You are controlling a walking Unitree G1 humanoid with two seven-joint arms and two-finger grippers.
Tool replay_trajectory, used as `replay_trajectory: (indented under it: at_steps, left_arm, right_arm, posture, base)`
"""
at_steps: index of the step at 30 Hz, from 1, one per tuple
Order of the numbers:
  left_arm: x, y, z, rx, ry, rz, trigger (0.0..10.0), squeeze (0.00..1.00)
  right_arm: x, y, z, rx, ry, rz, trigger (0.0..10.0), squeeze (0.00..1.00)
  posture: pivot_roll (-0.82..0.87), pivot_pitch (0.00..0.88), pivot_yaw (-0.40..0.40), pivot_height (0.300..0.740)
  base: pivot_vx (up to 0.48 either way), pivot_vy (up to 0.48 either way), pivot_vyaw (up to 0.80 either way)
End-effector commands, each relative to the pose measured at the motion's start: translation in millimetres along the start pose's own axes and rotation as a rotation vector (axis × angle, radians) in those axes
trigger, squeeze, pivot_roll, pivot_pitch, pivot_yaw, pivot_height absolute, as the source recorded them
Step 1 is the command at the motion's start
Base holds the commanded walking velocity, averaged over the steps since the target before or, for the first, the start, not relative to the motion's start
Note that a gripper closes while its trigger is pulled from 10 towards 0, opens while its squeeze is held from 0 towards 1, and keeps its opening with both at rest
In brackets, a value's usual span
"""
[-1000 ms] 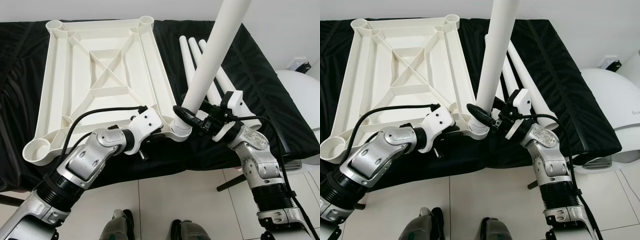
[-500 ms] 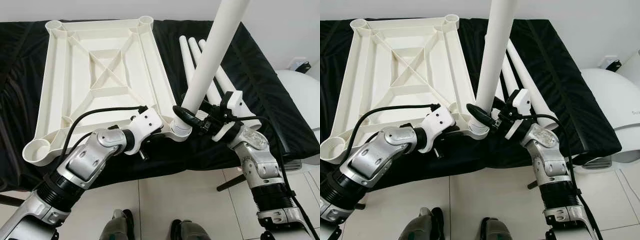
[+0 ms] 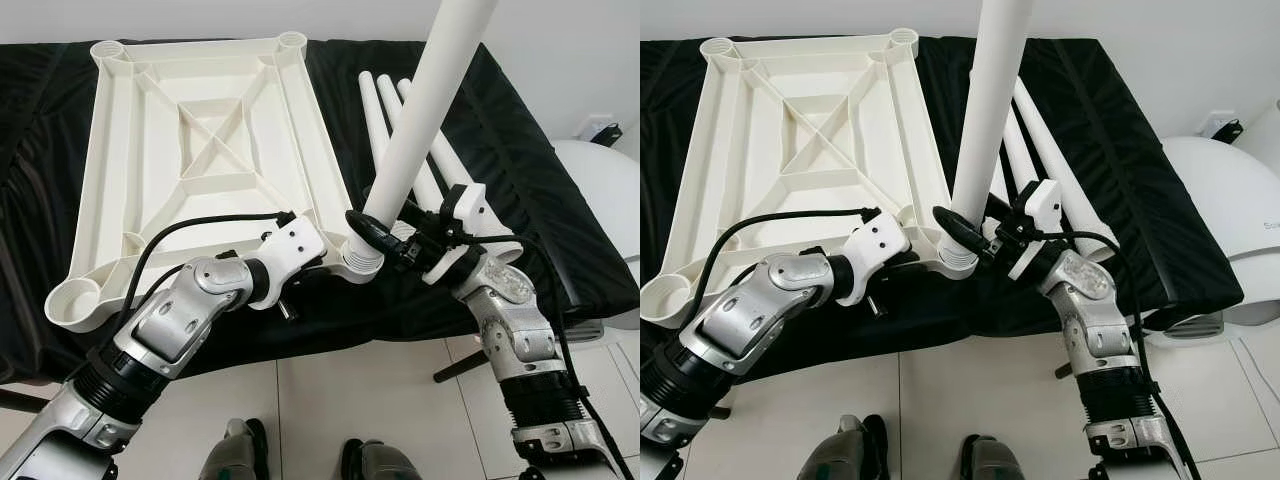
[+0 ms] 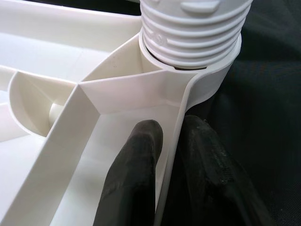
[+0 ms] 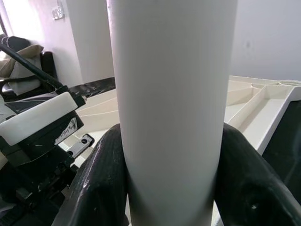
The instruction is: Building children table
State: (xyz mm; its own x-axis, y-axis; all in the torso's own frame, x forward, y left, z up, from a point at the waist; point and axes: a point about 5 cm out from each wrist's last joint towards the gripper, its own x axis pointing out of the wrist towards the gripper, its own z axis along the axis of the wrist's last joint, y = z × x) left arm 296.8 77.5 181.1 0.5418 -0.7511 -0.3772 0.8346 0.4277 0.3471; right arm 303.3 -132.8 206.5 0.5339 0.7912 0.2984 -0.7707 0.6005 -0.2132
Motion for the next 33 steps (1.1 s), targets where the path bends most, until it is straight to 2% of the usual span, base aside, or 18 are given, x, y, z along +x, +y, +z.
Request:
replay_trajectory:
  at_steps: [1, 11, 33]
  left_arm:
    - [-3.6, -5.2, -2, 0.003, 0.011, -0.066, 10.0, 0.0]
    - [-3.7, -5.2, -2, 0.004, 0.01, -0.069, 10.0, 0.0]
    - [-3.4, -4.4, 0, 0.005, 0.005, -0.069, 10.0, 0.0]
  right_arm:
    - [-17.7, -7.9, -19, 0.049, 0.101, -0.104, 10.0, 0.0]
    - [-22.3, -4.5, -20, 0.058, 0.095, -0.151, 10.0, 0.0]
    - [-20.1, 6.8, -12, 0.04, 0.044, -0.228, 10.0, 0.0]
  posture:
    - [-0.02, 0.215, -0.016, 0.74]
    - [-0.03, 0.217, -0.012, 0.74]
    - [-0.03, 0.216, -0.01, 0.74]
  base:
    - [0.0, 0.0, 0.0]
    - [0.0, 0.0, 0.0]
    - [0.0, 0.0, 0.0]
